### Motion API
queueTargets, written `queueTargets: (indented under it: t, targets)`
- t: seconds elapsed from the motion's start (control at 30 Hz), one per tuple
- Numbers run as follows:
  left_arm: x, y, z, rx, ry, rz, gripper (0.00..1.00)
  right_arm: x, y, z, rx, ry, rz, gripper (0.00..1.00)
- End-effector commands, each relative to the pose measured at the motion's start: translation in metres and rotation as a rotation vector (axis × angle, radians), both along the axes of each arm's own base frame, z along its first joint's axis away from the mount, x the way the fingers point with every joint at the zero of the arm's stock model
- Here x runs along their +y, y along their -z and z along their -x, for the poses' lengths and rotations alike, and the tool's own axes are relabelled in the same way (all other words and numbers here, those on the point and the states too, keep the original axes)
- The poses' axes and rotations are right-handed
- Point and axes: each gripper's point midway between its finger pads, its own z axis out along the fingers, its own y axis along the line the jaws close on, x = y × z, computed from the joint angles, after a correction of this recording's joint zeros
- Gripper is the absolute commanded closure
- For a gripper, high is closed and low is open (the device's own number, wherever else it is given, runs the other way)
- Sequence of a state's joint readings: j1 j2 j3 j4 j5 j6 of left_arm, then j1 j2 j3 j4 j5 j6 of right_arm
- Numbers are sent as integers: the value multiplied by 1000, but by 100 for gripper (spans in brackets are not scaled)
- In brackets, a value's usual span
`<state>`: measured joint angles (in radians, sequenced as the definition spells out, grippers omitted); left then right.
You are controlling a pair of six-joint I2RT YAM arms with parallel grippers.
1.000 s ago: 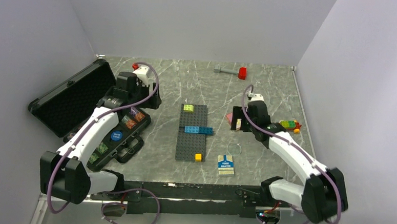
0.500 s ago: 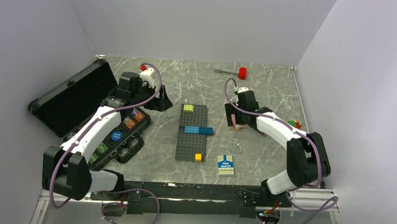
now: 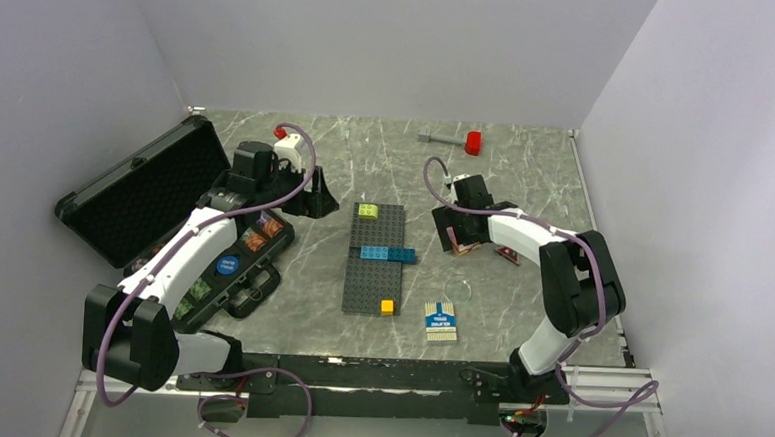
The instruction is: Pack up texas hold em set
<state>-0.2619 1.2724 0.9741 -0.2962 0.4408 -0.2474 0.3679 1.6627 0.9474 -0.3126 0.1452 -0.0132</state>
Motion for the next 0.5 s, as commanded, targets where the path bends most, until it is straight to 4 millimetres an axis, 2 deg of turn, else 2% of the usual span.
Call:
queueTargets:
  t: [0.0, 0.17, 0.33, 0.47]
  targets:
    - [-6, -17, 1, -55, 27, 36, 14, 4, -9, -8, -14, -39, -12, 7]
    - [-8, -21, 3, -74, 45, 41, 14, 1, -4, -7, 7, -32, -13, 8]
    - [-12, -24, 6, -82, 70, 48, 14, 1, 7, -5, 53, -31, -13, 14]
    - [-17, -27, 8, -86, 97, 66, 14, 2, 8, -3, 63, -39, -24, 21]
